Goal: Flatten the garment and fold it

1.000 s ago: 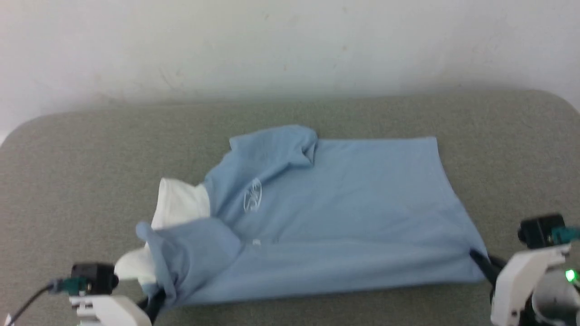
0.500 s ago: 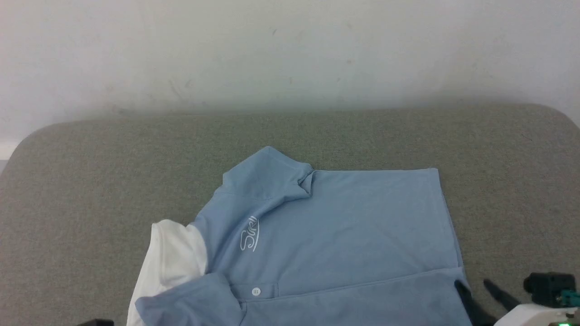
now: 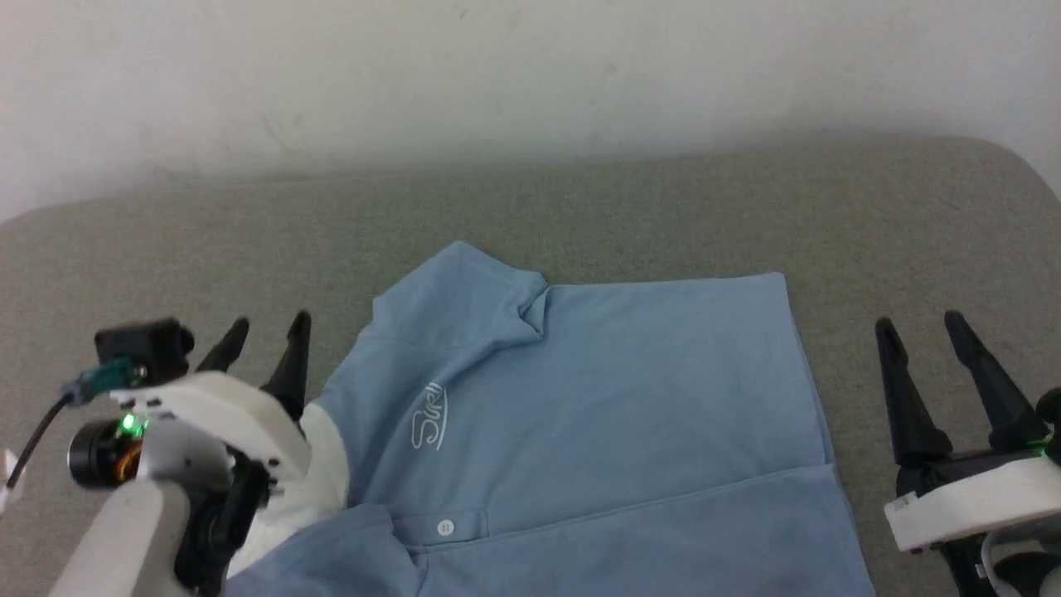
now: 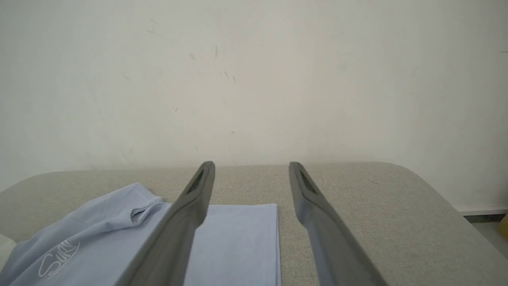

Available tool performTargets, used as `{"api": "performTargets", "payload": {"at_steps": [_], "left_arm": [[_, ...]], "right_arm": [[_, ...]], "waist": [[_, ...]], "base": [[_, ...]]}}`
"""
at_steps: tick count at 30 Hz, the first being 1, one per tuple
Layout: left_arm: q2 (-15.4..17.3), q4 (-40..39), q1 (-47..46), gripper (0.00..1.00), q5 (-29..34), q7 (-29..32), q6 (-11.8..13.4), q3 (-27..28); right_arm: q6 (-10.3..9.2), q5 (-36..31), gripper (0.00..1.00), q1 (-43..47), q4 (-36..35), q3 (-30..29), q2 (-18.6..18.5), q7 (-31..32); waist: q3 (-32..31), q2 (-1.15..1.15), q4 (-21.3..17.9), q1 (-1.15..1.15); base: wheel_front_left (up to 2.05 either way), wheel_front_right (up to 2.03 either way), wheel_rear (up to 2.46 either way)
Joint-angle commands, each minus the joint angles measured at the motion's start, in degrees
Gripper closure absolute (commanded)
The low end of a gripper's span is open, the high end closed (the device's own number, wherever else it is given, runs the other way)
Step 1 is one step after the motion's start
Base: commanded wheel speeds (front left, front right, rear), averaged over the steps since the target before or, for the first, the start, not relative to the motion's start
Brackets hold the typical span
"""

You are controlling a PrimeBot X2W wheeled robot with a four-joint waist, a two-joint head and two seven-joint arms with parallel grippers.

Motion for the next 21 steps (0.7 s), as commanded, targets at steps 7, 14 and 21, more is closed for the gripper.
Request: {"api": "performTargets", "payload": {"at_steps": [7, 14, 21], "left_arm": [[-1.50, 12.74, -15.71, 0.00, 2.02, -0.15, -4.52, -3.13], [-1.45, 28.28, -27.67, 0.00, 1.63, 5.50, -10.03, -6.19], [0.09, 39.14, -34.20, 0.00, 1.04, 14.98, -14.67, -9.35]], "right_arm": [[-0.04, -0.60, 0.00, -5.10, -2.71, 1.78, 0.03, -0.09], [-0.04, 0.23, 0.00, -7.73, -0.84, 3.37, 0.55, -0.46], [-0.04, 1.61, 0.00, -8.37, 2.60, 4.58, 1.19, -0.88]], "waist": [[9.15, 0.00, -6.48, 0.00], [14.25, 0.00, -11.13, 0.00], [16.56, 0.00, -14.48, 0.00]], "base": [[0.00, 0.00, 0.00], [0.00, 0.00, 0.00], [0.00, 0.00, 0.00]]}}
